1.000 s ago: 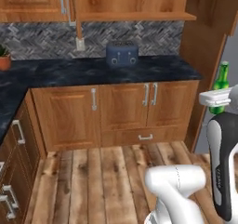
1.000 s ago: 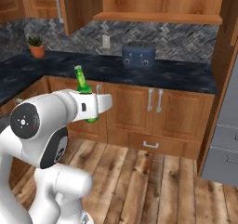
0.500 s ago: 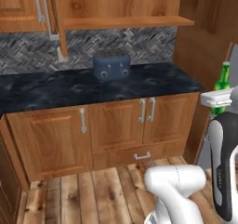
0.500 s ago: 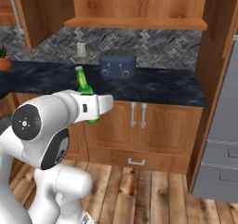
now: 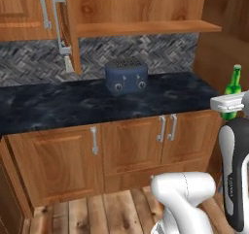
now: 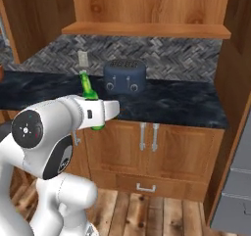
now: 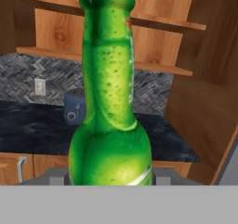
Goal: Pick the can, beer from the counter and place them in the open cabinet.
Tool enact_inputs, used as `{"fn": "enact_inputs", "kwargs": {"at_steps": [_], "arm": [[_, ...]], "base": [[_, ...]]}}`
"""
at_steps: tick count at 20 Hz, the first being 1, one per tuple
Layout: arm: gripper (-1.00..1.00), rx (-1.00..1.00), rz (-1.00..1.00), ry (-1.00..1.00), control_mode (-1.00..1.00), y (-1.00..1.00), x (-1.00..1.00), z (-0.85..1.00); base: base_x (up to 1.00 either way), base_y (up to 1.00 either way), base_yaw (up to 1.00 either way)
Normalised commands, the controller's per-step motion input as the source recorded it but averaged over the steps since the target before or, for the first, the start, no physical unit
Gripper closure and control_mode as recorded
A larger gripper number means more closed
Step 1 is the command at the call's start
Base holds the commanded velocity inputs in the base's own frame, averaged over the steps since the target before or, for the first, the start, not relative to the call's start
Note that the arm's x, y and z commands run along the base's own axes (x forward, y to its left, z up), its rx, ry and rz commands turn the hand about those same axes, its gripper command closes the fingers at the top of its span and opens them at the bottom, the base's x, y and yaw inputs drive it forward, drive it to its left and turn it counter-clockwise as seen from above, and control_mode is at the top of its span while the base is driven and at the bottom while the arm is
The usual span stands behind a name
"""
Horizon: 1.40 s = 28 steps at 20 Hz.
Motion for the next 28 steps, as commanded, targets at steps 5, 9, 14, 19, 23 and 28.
{"fn": "enact_inputs", "kwargs": {"at_steps": [5, 9, 14, 19, 23, 28], "arm": [[1.0, 0.0, 0.0, 0.0, 1.0, 0.0, 0.0, 0.0], [1.0, 0.0, 0.0, 0.0, 1.0, 0.0, 0.0, 0.0], [1.0, 0.0, 0.0, 0.0, 1.0, 0.0, 0.0, 0.0], [1.0, 0.0, 0.0, 0.0, 1.0, 0.0, 0.0, 0.0], [1.0, 0.0, 0.0, 0.0, 1.0, 0.0, 0.0, 0.0], [1.0, 0.0, 0.0, 0.0, 1.0, 0.0, 0.0, 0.0]], "base": [[0.81, 0.18, 0.02], [0.88, 0.0, 0.06], [0.7, 0.0, 0.08], [0.56, 0.0, 0.06], [0.48, 0.0, 0.07], [0.18, 0.0, 0.01]]}}
